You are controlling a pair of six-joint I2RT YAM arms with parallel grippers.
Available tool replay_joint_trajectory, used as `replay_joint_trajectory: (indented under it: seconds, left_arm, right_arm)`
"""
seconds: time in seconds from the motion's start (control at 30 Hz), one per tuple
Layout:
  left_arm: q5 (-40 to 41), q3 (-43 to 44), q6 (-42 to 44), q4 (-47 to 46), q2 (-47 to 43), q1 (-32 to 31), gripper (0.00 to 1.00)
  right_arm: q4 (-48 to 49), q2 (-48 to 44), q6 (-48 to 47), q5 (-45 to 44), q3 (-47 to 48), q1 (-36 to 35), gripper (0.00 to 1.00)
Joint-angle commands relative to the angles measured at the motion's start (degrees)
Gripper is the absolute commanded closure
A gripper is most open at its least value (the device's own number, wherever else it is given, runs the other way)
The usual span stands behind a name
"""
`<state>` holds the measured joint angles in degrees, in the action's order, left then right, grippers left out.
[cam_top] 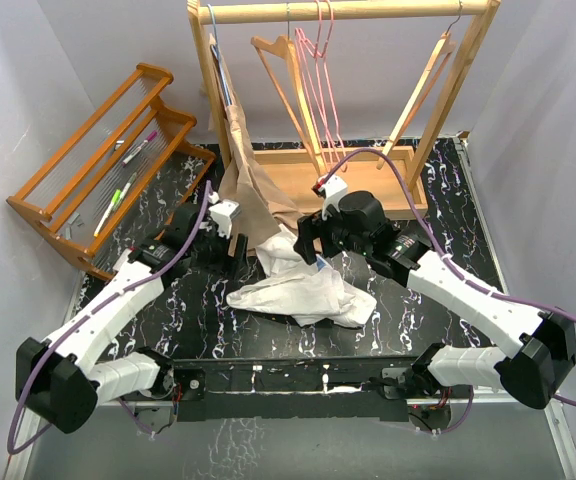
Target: Place the t-shirt on the hanger
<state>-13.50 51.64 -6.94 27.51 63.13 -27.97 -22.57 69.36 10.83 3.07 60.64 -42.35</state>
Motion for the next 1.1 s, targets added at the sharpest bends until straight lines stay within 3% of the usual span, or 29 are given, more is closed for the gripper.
replay_joint_trajectory:
  seconds: [0.0, 0.47, 0.9, 0.97, 1.03, 1.07]
  left_arm:
    - [2.7, -1.8, 4.5, 0.9, 2.1, 0.0, 0.28]
    - [0.2, 0.0, 23.5, 4.6, 14.5, -2.5, 0.41]
    - [-1.7, -0.6, 26.0, -1.2, 21.1, -4.0, 0.52]
    - [-2.0, -0.8, 25.8, -2.1, 21.4, -4.0, 0.69]
    - [-2.0, 0.0, 25.5, -1.5, 21.5, -4.1, 0.97]
    - [-1.9, 0.8, 25.5, -0.6, 21.5, -4.1, 1.00]
  right_arm:
    - [-0.1, -1.0, -1.1, -2.9, -1.2, 0.1, 0.20]
    - [-0.2, -3.4, -0.4, -3.9, -2.3, 0.7, 0.20]
    - [-0.7, -4.0, -0.1, -3.7, -2.4, 0.9, 0.20]
    - [-0.7, -4.4, 0.0, -3.6, -2.6, 1.0, 0.20]
    - [-0.7, -4.9, 0.0, -3.7, -2.8, 1.0, 0.20]
    - [-0.8, -5.1, 0.0, -3.6, -2.9, 1.0, 0.20]
